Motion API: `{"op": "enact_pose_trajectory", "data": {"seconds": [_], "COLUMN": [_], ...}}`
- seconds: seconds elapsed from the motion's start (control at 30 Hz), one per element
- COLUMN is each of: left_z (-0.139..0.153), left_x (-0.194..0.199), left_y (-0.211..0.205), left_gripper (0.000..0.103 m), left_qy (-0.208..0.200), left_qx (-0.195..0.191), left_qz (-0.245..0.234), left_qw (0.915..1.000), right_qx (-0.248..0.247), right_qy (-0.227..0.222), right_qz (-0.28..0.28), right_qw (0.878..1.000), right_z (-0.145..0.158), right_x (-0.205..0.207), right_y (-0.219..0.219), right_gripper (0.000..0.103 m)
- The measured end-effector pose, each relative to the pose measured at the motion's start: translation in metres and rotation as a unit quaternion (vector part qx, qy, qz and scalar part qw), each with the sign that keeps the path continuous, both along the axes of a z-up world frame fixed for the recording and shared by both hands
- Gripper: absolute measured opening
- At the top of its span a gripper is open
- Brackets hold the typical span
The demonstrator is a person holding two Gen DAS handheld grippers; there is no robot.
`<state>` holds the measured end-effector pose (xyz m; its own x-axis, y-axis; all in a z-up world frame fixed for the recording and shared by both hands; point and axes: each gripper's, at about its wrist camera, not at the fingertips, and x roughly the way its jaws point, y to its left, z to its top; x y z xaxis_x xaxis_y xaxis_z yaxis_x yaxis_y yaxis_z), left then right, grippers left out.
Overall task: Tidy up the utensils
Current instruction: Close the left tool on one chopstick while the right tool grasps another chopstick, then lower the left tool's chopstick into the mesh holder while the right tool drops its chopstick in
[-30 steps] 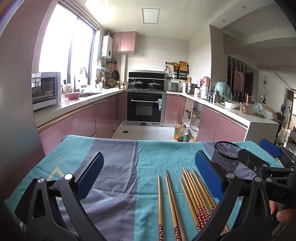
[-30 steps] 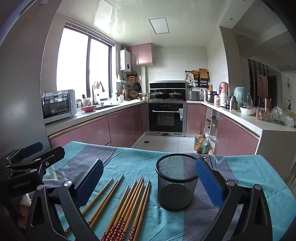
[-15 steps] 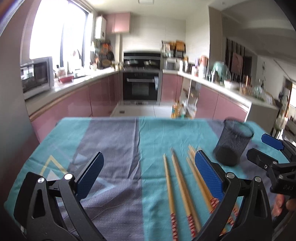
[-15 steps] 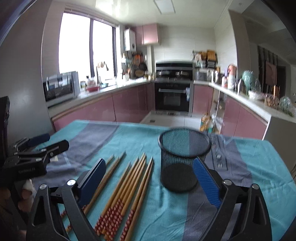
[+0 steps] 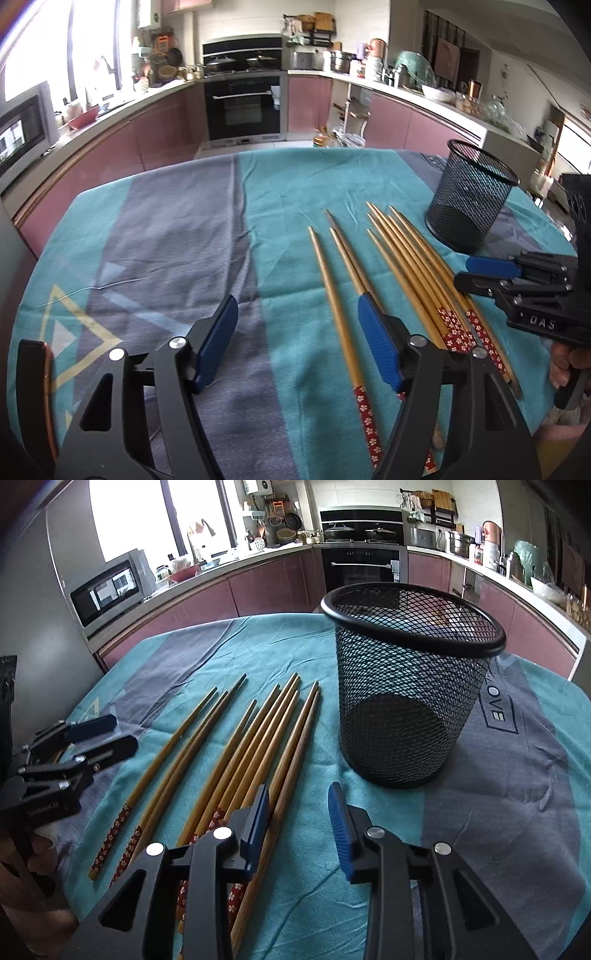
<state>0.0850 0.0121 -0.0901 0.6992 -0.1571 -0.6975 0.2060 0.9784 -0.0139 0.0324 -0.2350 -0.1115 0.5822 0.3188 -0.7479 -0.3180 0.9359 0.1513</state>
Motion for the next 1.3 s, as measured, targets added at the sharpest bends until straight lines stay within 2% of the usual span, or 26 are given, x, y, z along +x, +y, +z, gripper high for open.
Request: {"op": "enact_pose_trajectory", "data": {"seconds": [0.03, 0.2, 0.27, 0.37, 0.43, 0.5, 0.53, 0.6, 0.63, 0.77, 1.0, 1.3], "left_z": [-0.002, -0.011, -0.016, -0.023, -0.024, -0.023, -0.024, -0.024, -0.024, -0.023, -0.014, 0.035], "left_x": [0.002, 0.012, 0.016, 0.023, 0.025, 0.028, 0.032, 0.037, 0.037, 0.041, 0.032, 0.012], "left_y": [-0.002, -0.012, -0.016, -0.025, -0.029, -0.033, -0.034, -0.037, -0.036, -0.033, -0.025, -0.010], "left_gripper": [0.062, 0.051, 0.043, 0.037, 0.036, 0.031, 0.026, 0.019, 0.011, 0.007, 0.007, 0.007], "left_qy": [0.005, 0.031, 0.043, 0.066, 0.064, 0.065, 0.067, 0.071, 0.073, 0.076, 0.070, 0.039], "left_qx": [0.000, 0.009, 0.014, 0.011, 0.015, 0.016, 0.012, 0.005, 0.000, -0.019, -0.036, -0.094], "left_qz": [-0.004, -0.026, -0.033, -0.041, -0.042, -0.043, -0.043, -0.041, -0.040, -0.029, -0.028, -0.070], "left_qw": [1.0000, 0.9992, 0.9984, 0.9969, 0.9969, 0.9968, 0.9968, 0.9966, 0.9965, 0.9966, 0.9965, 0.9924], "right_qx": [-0.003, -0.006, -0.014, -0.036, -0.038, -0.034, -0.032, -0.020, -0.013, 0.008, 0.034, 0.082], "right_qy": [0.001, 0.013, 0.019, 0.016, 0.016, 0.019, 0.019, 0.023, 0.025, 0.029, 0.013, -0.038], "right_qz": [-0.002, 0.005, 0.012, 0.015, 0.015, 0.013, 0.013, 0.014, 0.012, 0.007, 0.017, 0.036], "right_qw": [1.000, 1.000, 1.000, 0.999, 0.999, 0.999, 0.999, 0.999, 1.000, 1.000, 0.999, 0.995], "right_z": [0.000, 0.001, 0.000, 0.000, 0.000, 0.000, 0.000, -0.001, 0.000, 0.000, 0.012, 0.050], "right_x": [0.000, 0.006, 0.008, 0.012, 0.015, 0.018, 0.019, 0.021, 0.022, 0.021, 0.012, -0.006], "right_y": [0.000, 0.001, 0.006, 0.012, 0.013, 0.013, 0.012, 0.010, 0.008, 0.000, -0.009, -0.028], "right_gripper": [0.027, 0.026, 0.025, 0.022, 0.021, 0.016, 0.011, 0.009, 0.008, 0.006, 0.006, 0.006]}}
